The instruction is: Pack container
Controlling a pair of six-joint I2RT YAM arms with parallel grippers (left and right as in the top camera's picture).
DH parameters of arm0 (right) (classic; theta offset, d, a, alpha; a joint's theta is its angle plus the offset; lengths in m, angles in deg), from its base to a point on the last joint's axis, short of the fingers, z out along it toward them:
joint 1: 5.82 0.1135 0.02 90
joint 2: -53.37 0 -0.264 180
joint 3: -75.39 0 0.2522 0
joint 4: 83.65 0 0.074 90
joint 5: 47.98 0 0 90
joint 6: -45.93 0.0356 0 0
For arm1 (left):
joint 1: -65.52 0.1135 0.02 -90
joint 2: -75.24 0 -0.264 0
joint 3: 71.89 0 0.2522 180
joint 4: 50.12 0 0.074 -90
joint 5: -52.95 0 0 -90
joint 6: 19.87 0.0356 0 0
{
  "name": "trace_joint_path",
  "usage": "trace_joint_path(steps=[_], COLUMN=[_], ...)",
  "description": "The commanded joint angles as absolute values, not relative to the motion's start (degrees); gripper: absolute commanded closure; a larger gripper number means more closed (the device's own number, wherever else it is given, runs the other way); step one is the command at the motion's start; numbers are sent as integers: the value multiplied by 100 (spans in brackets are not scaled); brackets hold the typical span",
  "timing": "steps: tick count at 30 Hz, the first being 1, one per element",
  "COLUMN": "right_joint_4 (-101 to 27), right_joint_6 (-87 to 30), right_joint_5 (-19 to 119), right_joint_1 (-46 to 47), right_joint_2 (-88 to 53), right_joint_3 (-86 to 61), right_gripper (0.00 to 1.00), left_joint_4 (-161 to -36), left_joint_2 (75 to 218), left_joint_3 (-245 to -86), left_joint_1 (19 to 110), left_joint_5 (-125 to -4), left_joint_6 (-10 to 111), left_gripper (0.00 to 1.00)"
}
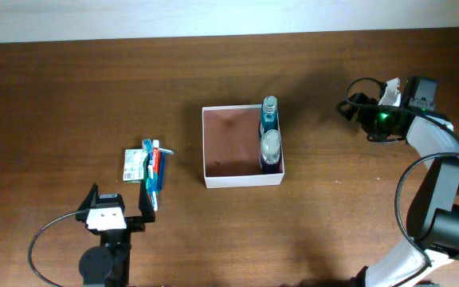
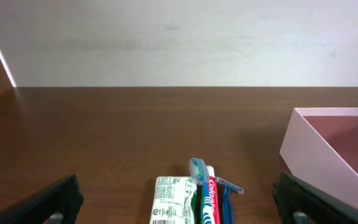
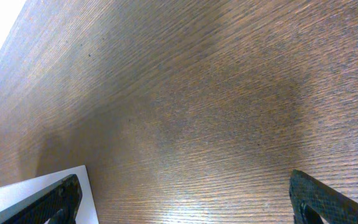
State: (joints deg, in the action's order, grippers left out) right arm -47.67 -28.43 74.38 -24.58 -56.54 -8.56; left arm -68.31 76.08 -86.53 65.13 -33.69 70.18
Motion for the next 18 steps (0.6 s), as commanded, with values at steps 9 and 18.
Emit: trace_joint_path(steps=[9, 18], right_joint_4=[-4787, -4787], right_joint_6=[-2876, -2876], right_joint_5=[7407, 7407], right_joint_1=[-2462, -2462], right_joint_2=[-5669, -5669], right_joint_3=[-850, -850], right_gripper=[2, 1], left_joint_4=[-4726, -7093], left_joint_2=[7575, 8732], left_joint_3=[-8618, -10911], left_joint_1=[6542, 6542], left_joint_5=[-3612, -3511], left_joint_6=[7127, 7366], left_gripper=[1, 1])
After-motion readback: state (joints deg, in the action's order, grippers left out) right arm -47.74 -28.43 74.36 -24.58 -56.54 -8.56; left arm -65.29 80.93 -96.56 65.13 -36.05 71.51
